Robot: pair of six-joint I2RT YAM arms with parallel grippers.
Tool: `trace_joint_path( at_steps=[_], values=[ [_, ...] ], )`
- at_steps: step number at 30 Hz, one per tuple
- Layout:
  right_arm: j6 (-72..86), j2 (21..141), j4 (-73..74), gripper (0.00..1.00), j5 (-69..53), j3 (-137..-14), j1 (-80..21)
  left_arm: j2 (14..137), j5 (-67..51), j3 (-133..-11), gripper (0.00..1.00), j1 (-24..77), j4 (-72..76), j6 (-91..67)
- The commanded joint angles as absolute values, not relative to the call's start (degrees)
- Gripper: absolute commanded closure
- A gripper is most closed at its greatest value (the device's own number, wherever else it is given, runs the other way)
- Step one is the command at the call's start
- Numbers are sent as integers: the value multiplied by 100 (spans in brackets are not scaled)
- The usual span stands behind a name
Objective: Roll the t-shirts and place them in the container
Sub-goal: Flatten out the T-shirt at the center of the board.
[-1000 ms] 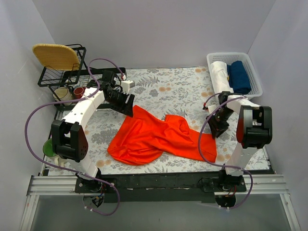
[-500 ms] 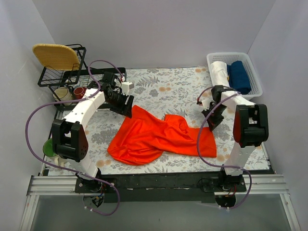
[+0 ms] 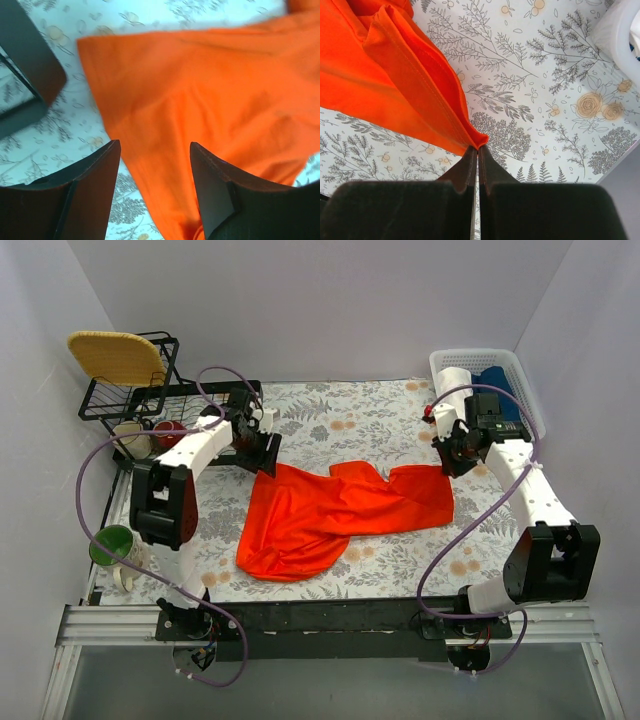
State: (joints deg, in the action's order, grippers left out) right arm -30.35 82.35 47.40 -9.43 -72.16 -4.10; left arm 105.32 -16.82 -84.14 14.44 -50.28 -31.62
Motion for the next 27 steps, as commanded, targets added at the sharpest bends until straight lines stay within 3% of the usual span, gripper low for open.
trace_joint_path(
  at_steps=[1, 18, 27],
  values=[
    [-3023, 8139, 4711, 99, -739, -7163, -395, 10959, -986, -9131, 44, 1424, -4755, -3463],
    [-3507, 8332, 4869, 99, -193, -7136, -53, 12172, -1055, -9897, 53, 1547, -4623, -3401],
    [-3331, 8543, 5027, 99, -422, -7251, -53, 12489, -1037, -9922, 52, 1617, -4289, -3410]
  ],
)
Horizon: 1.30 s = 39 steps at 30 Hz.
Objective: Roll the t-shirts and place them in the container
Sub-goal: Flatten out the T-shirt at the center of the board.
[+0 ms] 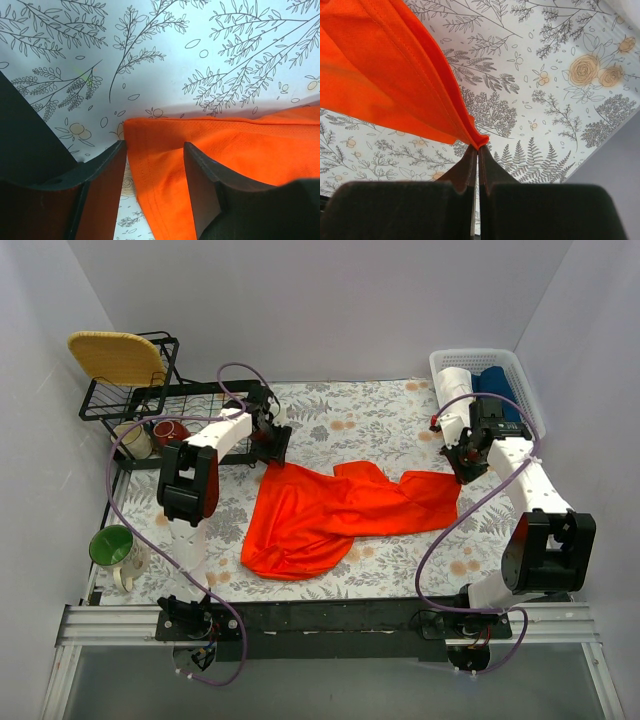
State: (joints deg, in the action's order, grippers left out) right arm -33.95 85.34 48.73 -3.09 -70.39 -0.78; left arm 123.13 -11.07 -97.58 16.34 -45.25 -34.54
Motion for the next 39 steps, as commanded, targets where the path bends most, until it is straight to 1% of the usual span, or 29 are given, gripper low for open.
trace_joint_path(
  at_steps=[1, 9, 12, 17, 21, 24, 27, 28, 30, 35, 39],
  values=[
    [-3340, 8526, 5027, 99, -422, -7242, -61, 12550, -1037, -9940, 52, 1626, -4280, -3410],
    [-3314, 8569, 4984, 99, -430, -7146, -53, 12647, -800, -9888, 54, 1714, -4113, -3296],
    [-3270, 8587, 4922, 99, -448, -7137, -53, 12647, -904, -9756, 55, 1723, -3973, -3243],
    [-3261, 8657, 4948, 99, -413, -7198, -62, 12700, -1037, -9590, 60, 1828, -3753, -3138],
    [-3243, 8701, 4966, 99, -413, -7242, -53, 12770, -1011, -9528, 70, 1898, -3700, -3085],
    [-3226, 8666, 4940, 99, -413, -7199, -53, 12736, -1055, -9431, 75, 1890, -3665, -3076],
    [-3199, 8666, 4939, 99, -430, -7146, -53, 12674, -1081, -9387, 83, 1898, -3639, -3076],
    [-3191, 8657, 4939, 99, -431, -7137, -53, 12648, -1081, -9387, 92, 1898, -3639, -3076],
    [-3190, 8666, 4913, 99, -405, -7128, -62, 12586, -1046, -9387, 100, 1898, -3639, -3067],
    [-3164, 8701, 4773, 99, -115, -7338, 114, 12174, -870, -9395, 100, 1898, -3621, -3076],
    [-3094, 8867, 4422, 99, -26, -7882, 359, 11166, -599, -9518, 100, 1898, -3612, -3129]
  ],
)
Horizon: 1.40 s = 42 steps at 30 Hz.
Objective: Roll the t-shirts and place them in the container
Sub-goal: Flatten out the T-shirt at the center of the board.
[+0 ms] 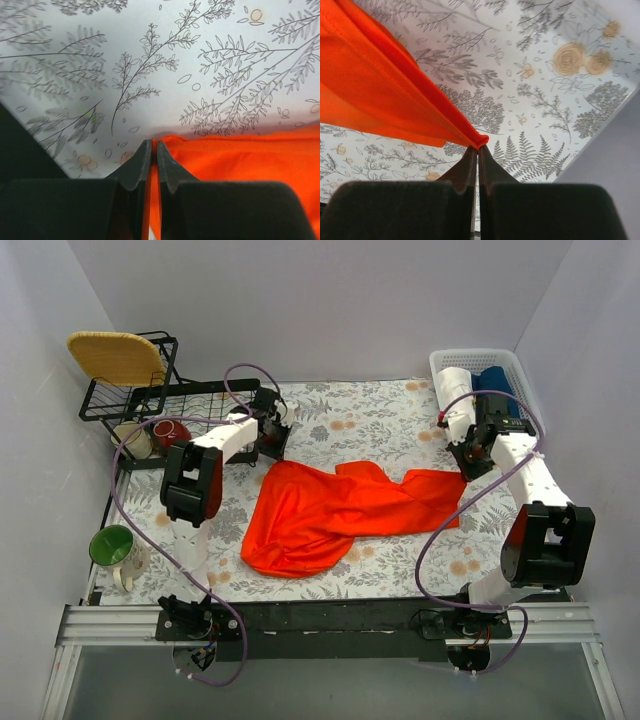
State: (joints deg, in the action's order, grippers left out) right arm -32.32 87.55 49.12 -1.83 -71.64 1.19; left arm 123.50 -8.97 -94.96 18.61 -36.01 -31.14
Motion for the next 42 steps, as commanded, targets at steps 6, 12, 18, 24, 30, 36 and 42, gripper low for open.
trace_joint_path(
  at_steps=[6, 12, 18, 24, 30, 36, 42],
  values=[
    [-2752, 9430, 4131, 99, -228, -9646, 554, 9697, 227, -9422, 100, 1855, -3516, -3287],
    [-2505, 9703, 3868, 99, -431, -10896, 545, 8631, 1001, -9509, 100, 1828, -3796, -3253],
    [-2751, 9308, 3637, 99, -746, -11321, 536, 8201, 1362, -9966, 100, 1767, -3534, -2663],
    [-2557, 8255, 3553, 99, -633, -10962, 449, 7402, 1380, -10363, 100, 1749, -3718, -2698],
    [-2786, 7252, 3217, 99, -308, -10704, 299, 6707, 1266, -10353, 100, 1477, -3858, -2742],
    [-2682, 6847, 2689, 99, -255, -11169, 299, 6591, 1160, -10905, 100, 1362, -3911, -2680],
    [-2373, 6943, 2690, 99, -220, -11479, 299, 6688, 1134, -11267, 100, 1327, -3780, -2628]
  ],
)
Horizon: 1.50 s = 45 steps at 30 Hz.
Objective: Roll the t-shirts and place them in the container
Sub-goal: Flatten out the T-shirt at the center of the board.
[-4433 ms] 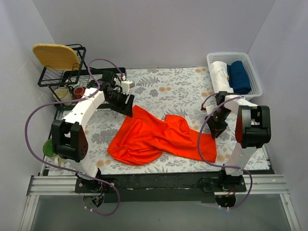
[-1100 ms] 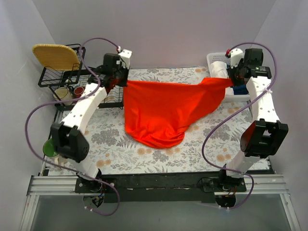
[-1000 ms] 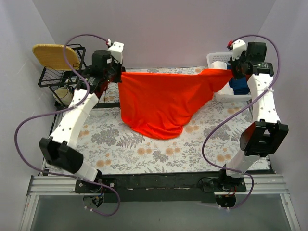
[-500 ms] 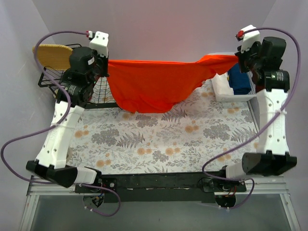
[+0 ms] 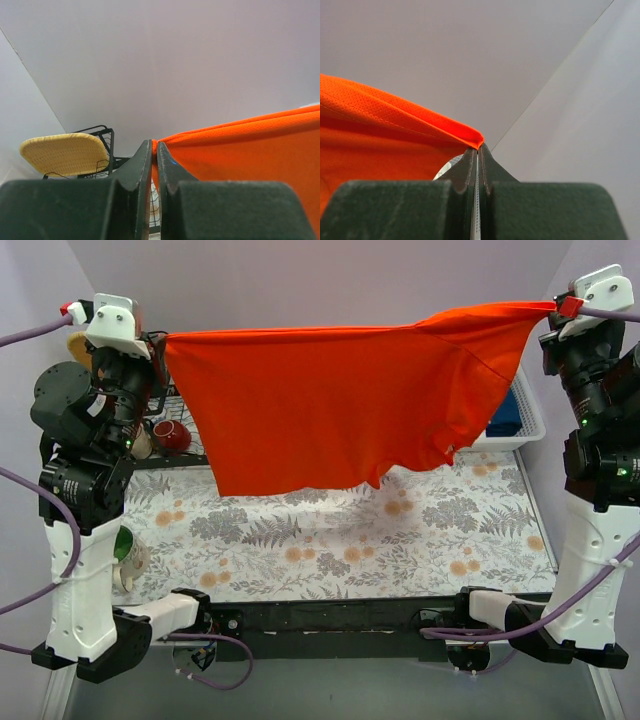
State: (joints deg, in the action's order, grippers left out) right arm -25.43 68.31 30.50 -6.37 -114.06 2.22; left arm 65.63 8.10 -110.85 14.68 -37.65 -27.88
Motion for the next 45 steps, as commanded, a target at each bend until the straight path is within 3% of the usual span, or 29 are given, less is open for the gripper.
trace_joint_path(
  at_steps=[1, 29, 45],
  values=[
    [-2390, 6952, 2646, 99, -246, -11479, 299, 6723, 1142, -11294, 100, 1318, -3753, -2602],
    [-2505, 7295, 1776, 99, -352, -11083, 299, 7761, 1160, -11716, 100, 1327, -3252, -2426],
    [-2399, 6101, 2794, 99, -475, -11312, 299, 6716, 1178, -11277, 100, 1213, -3384, -2399]
  ],
)
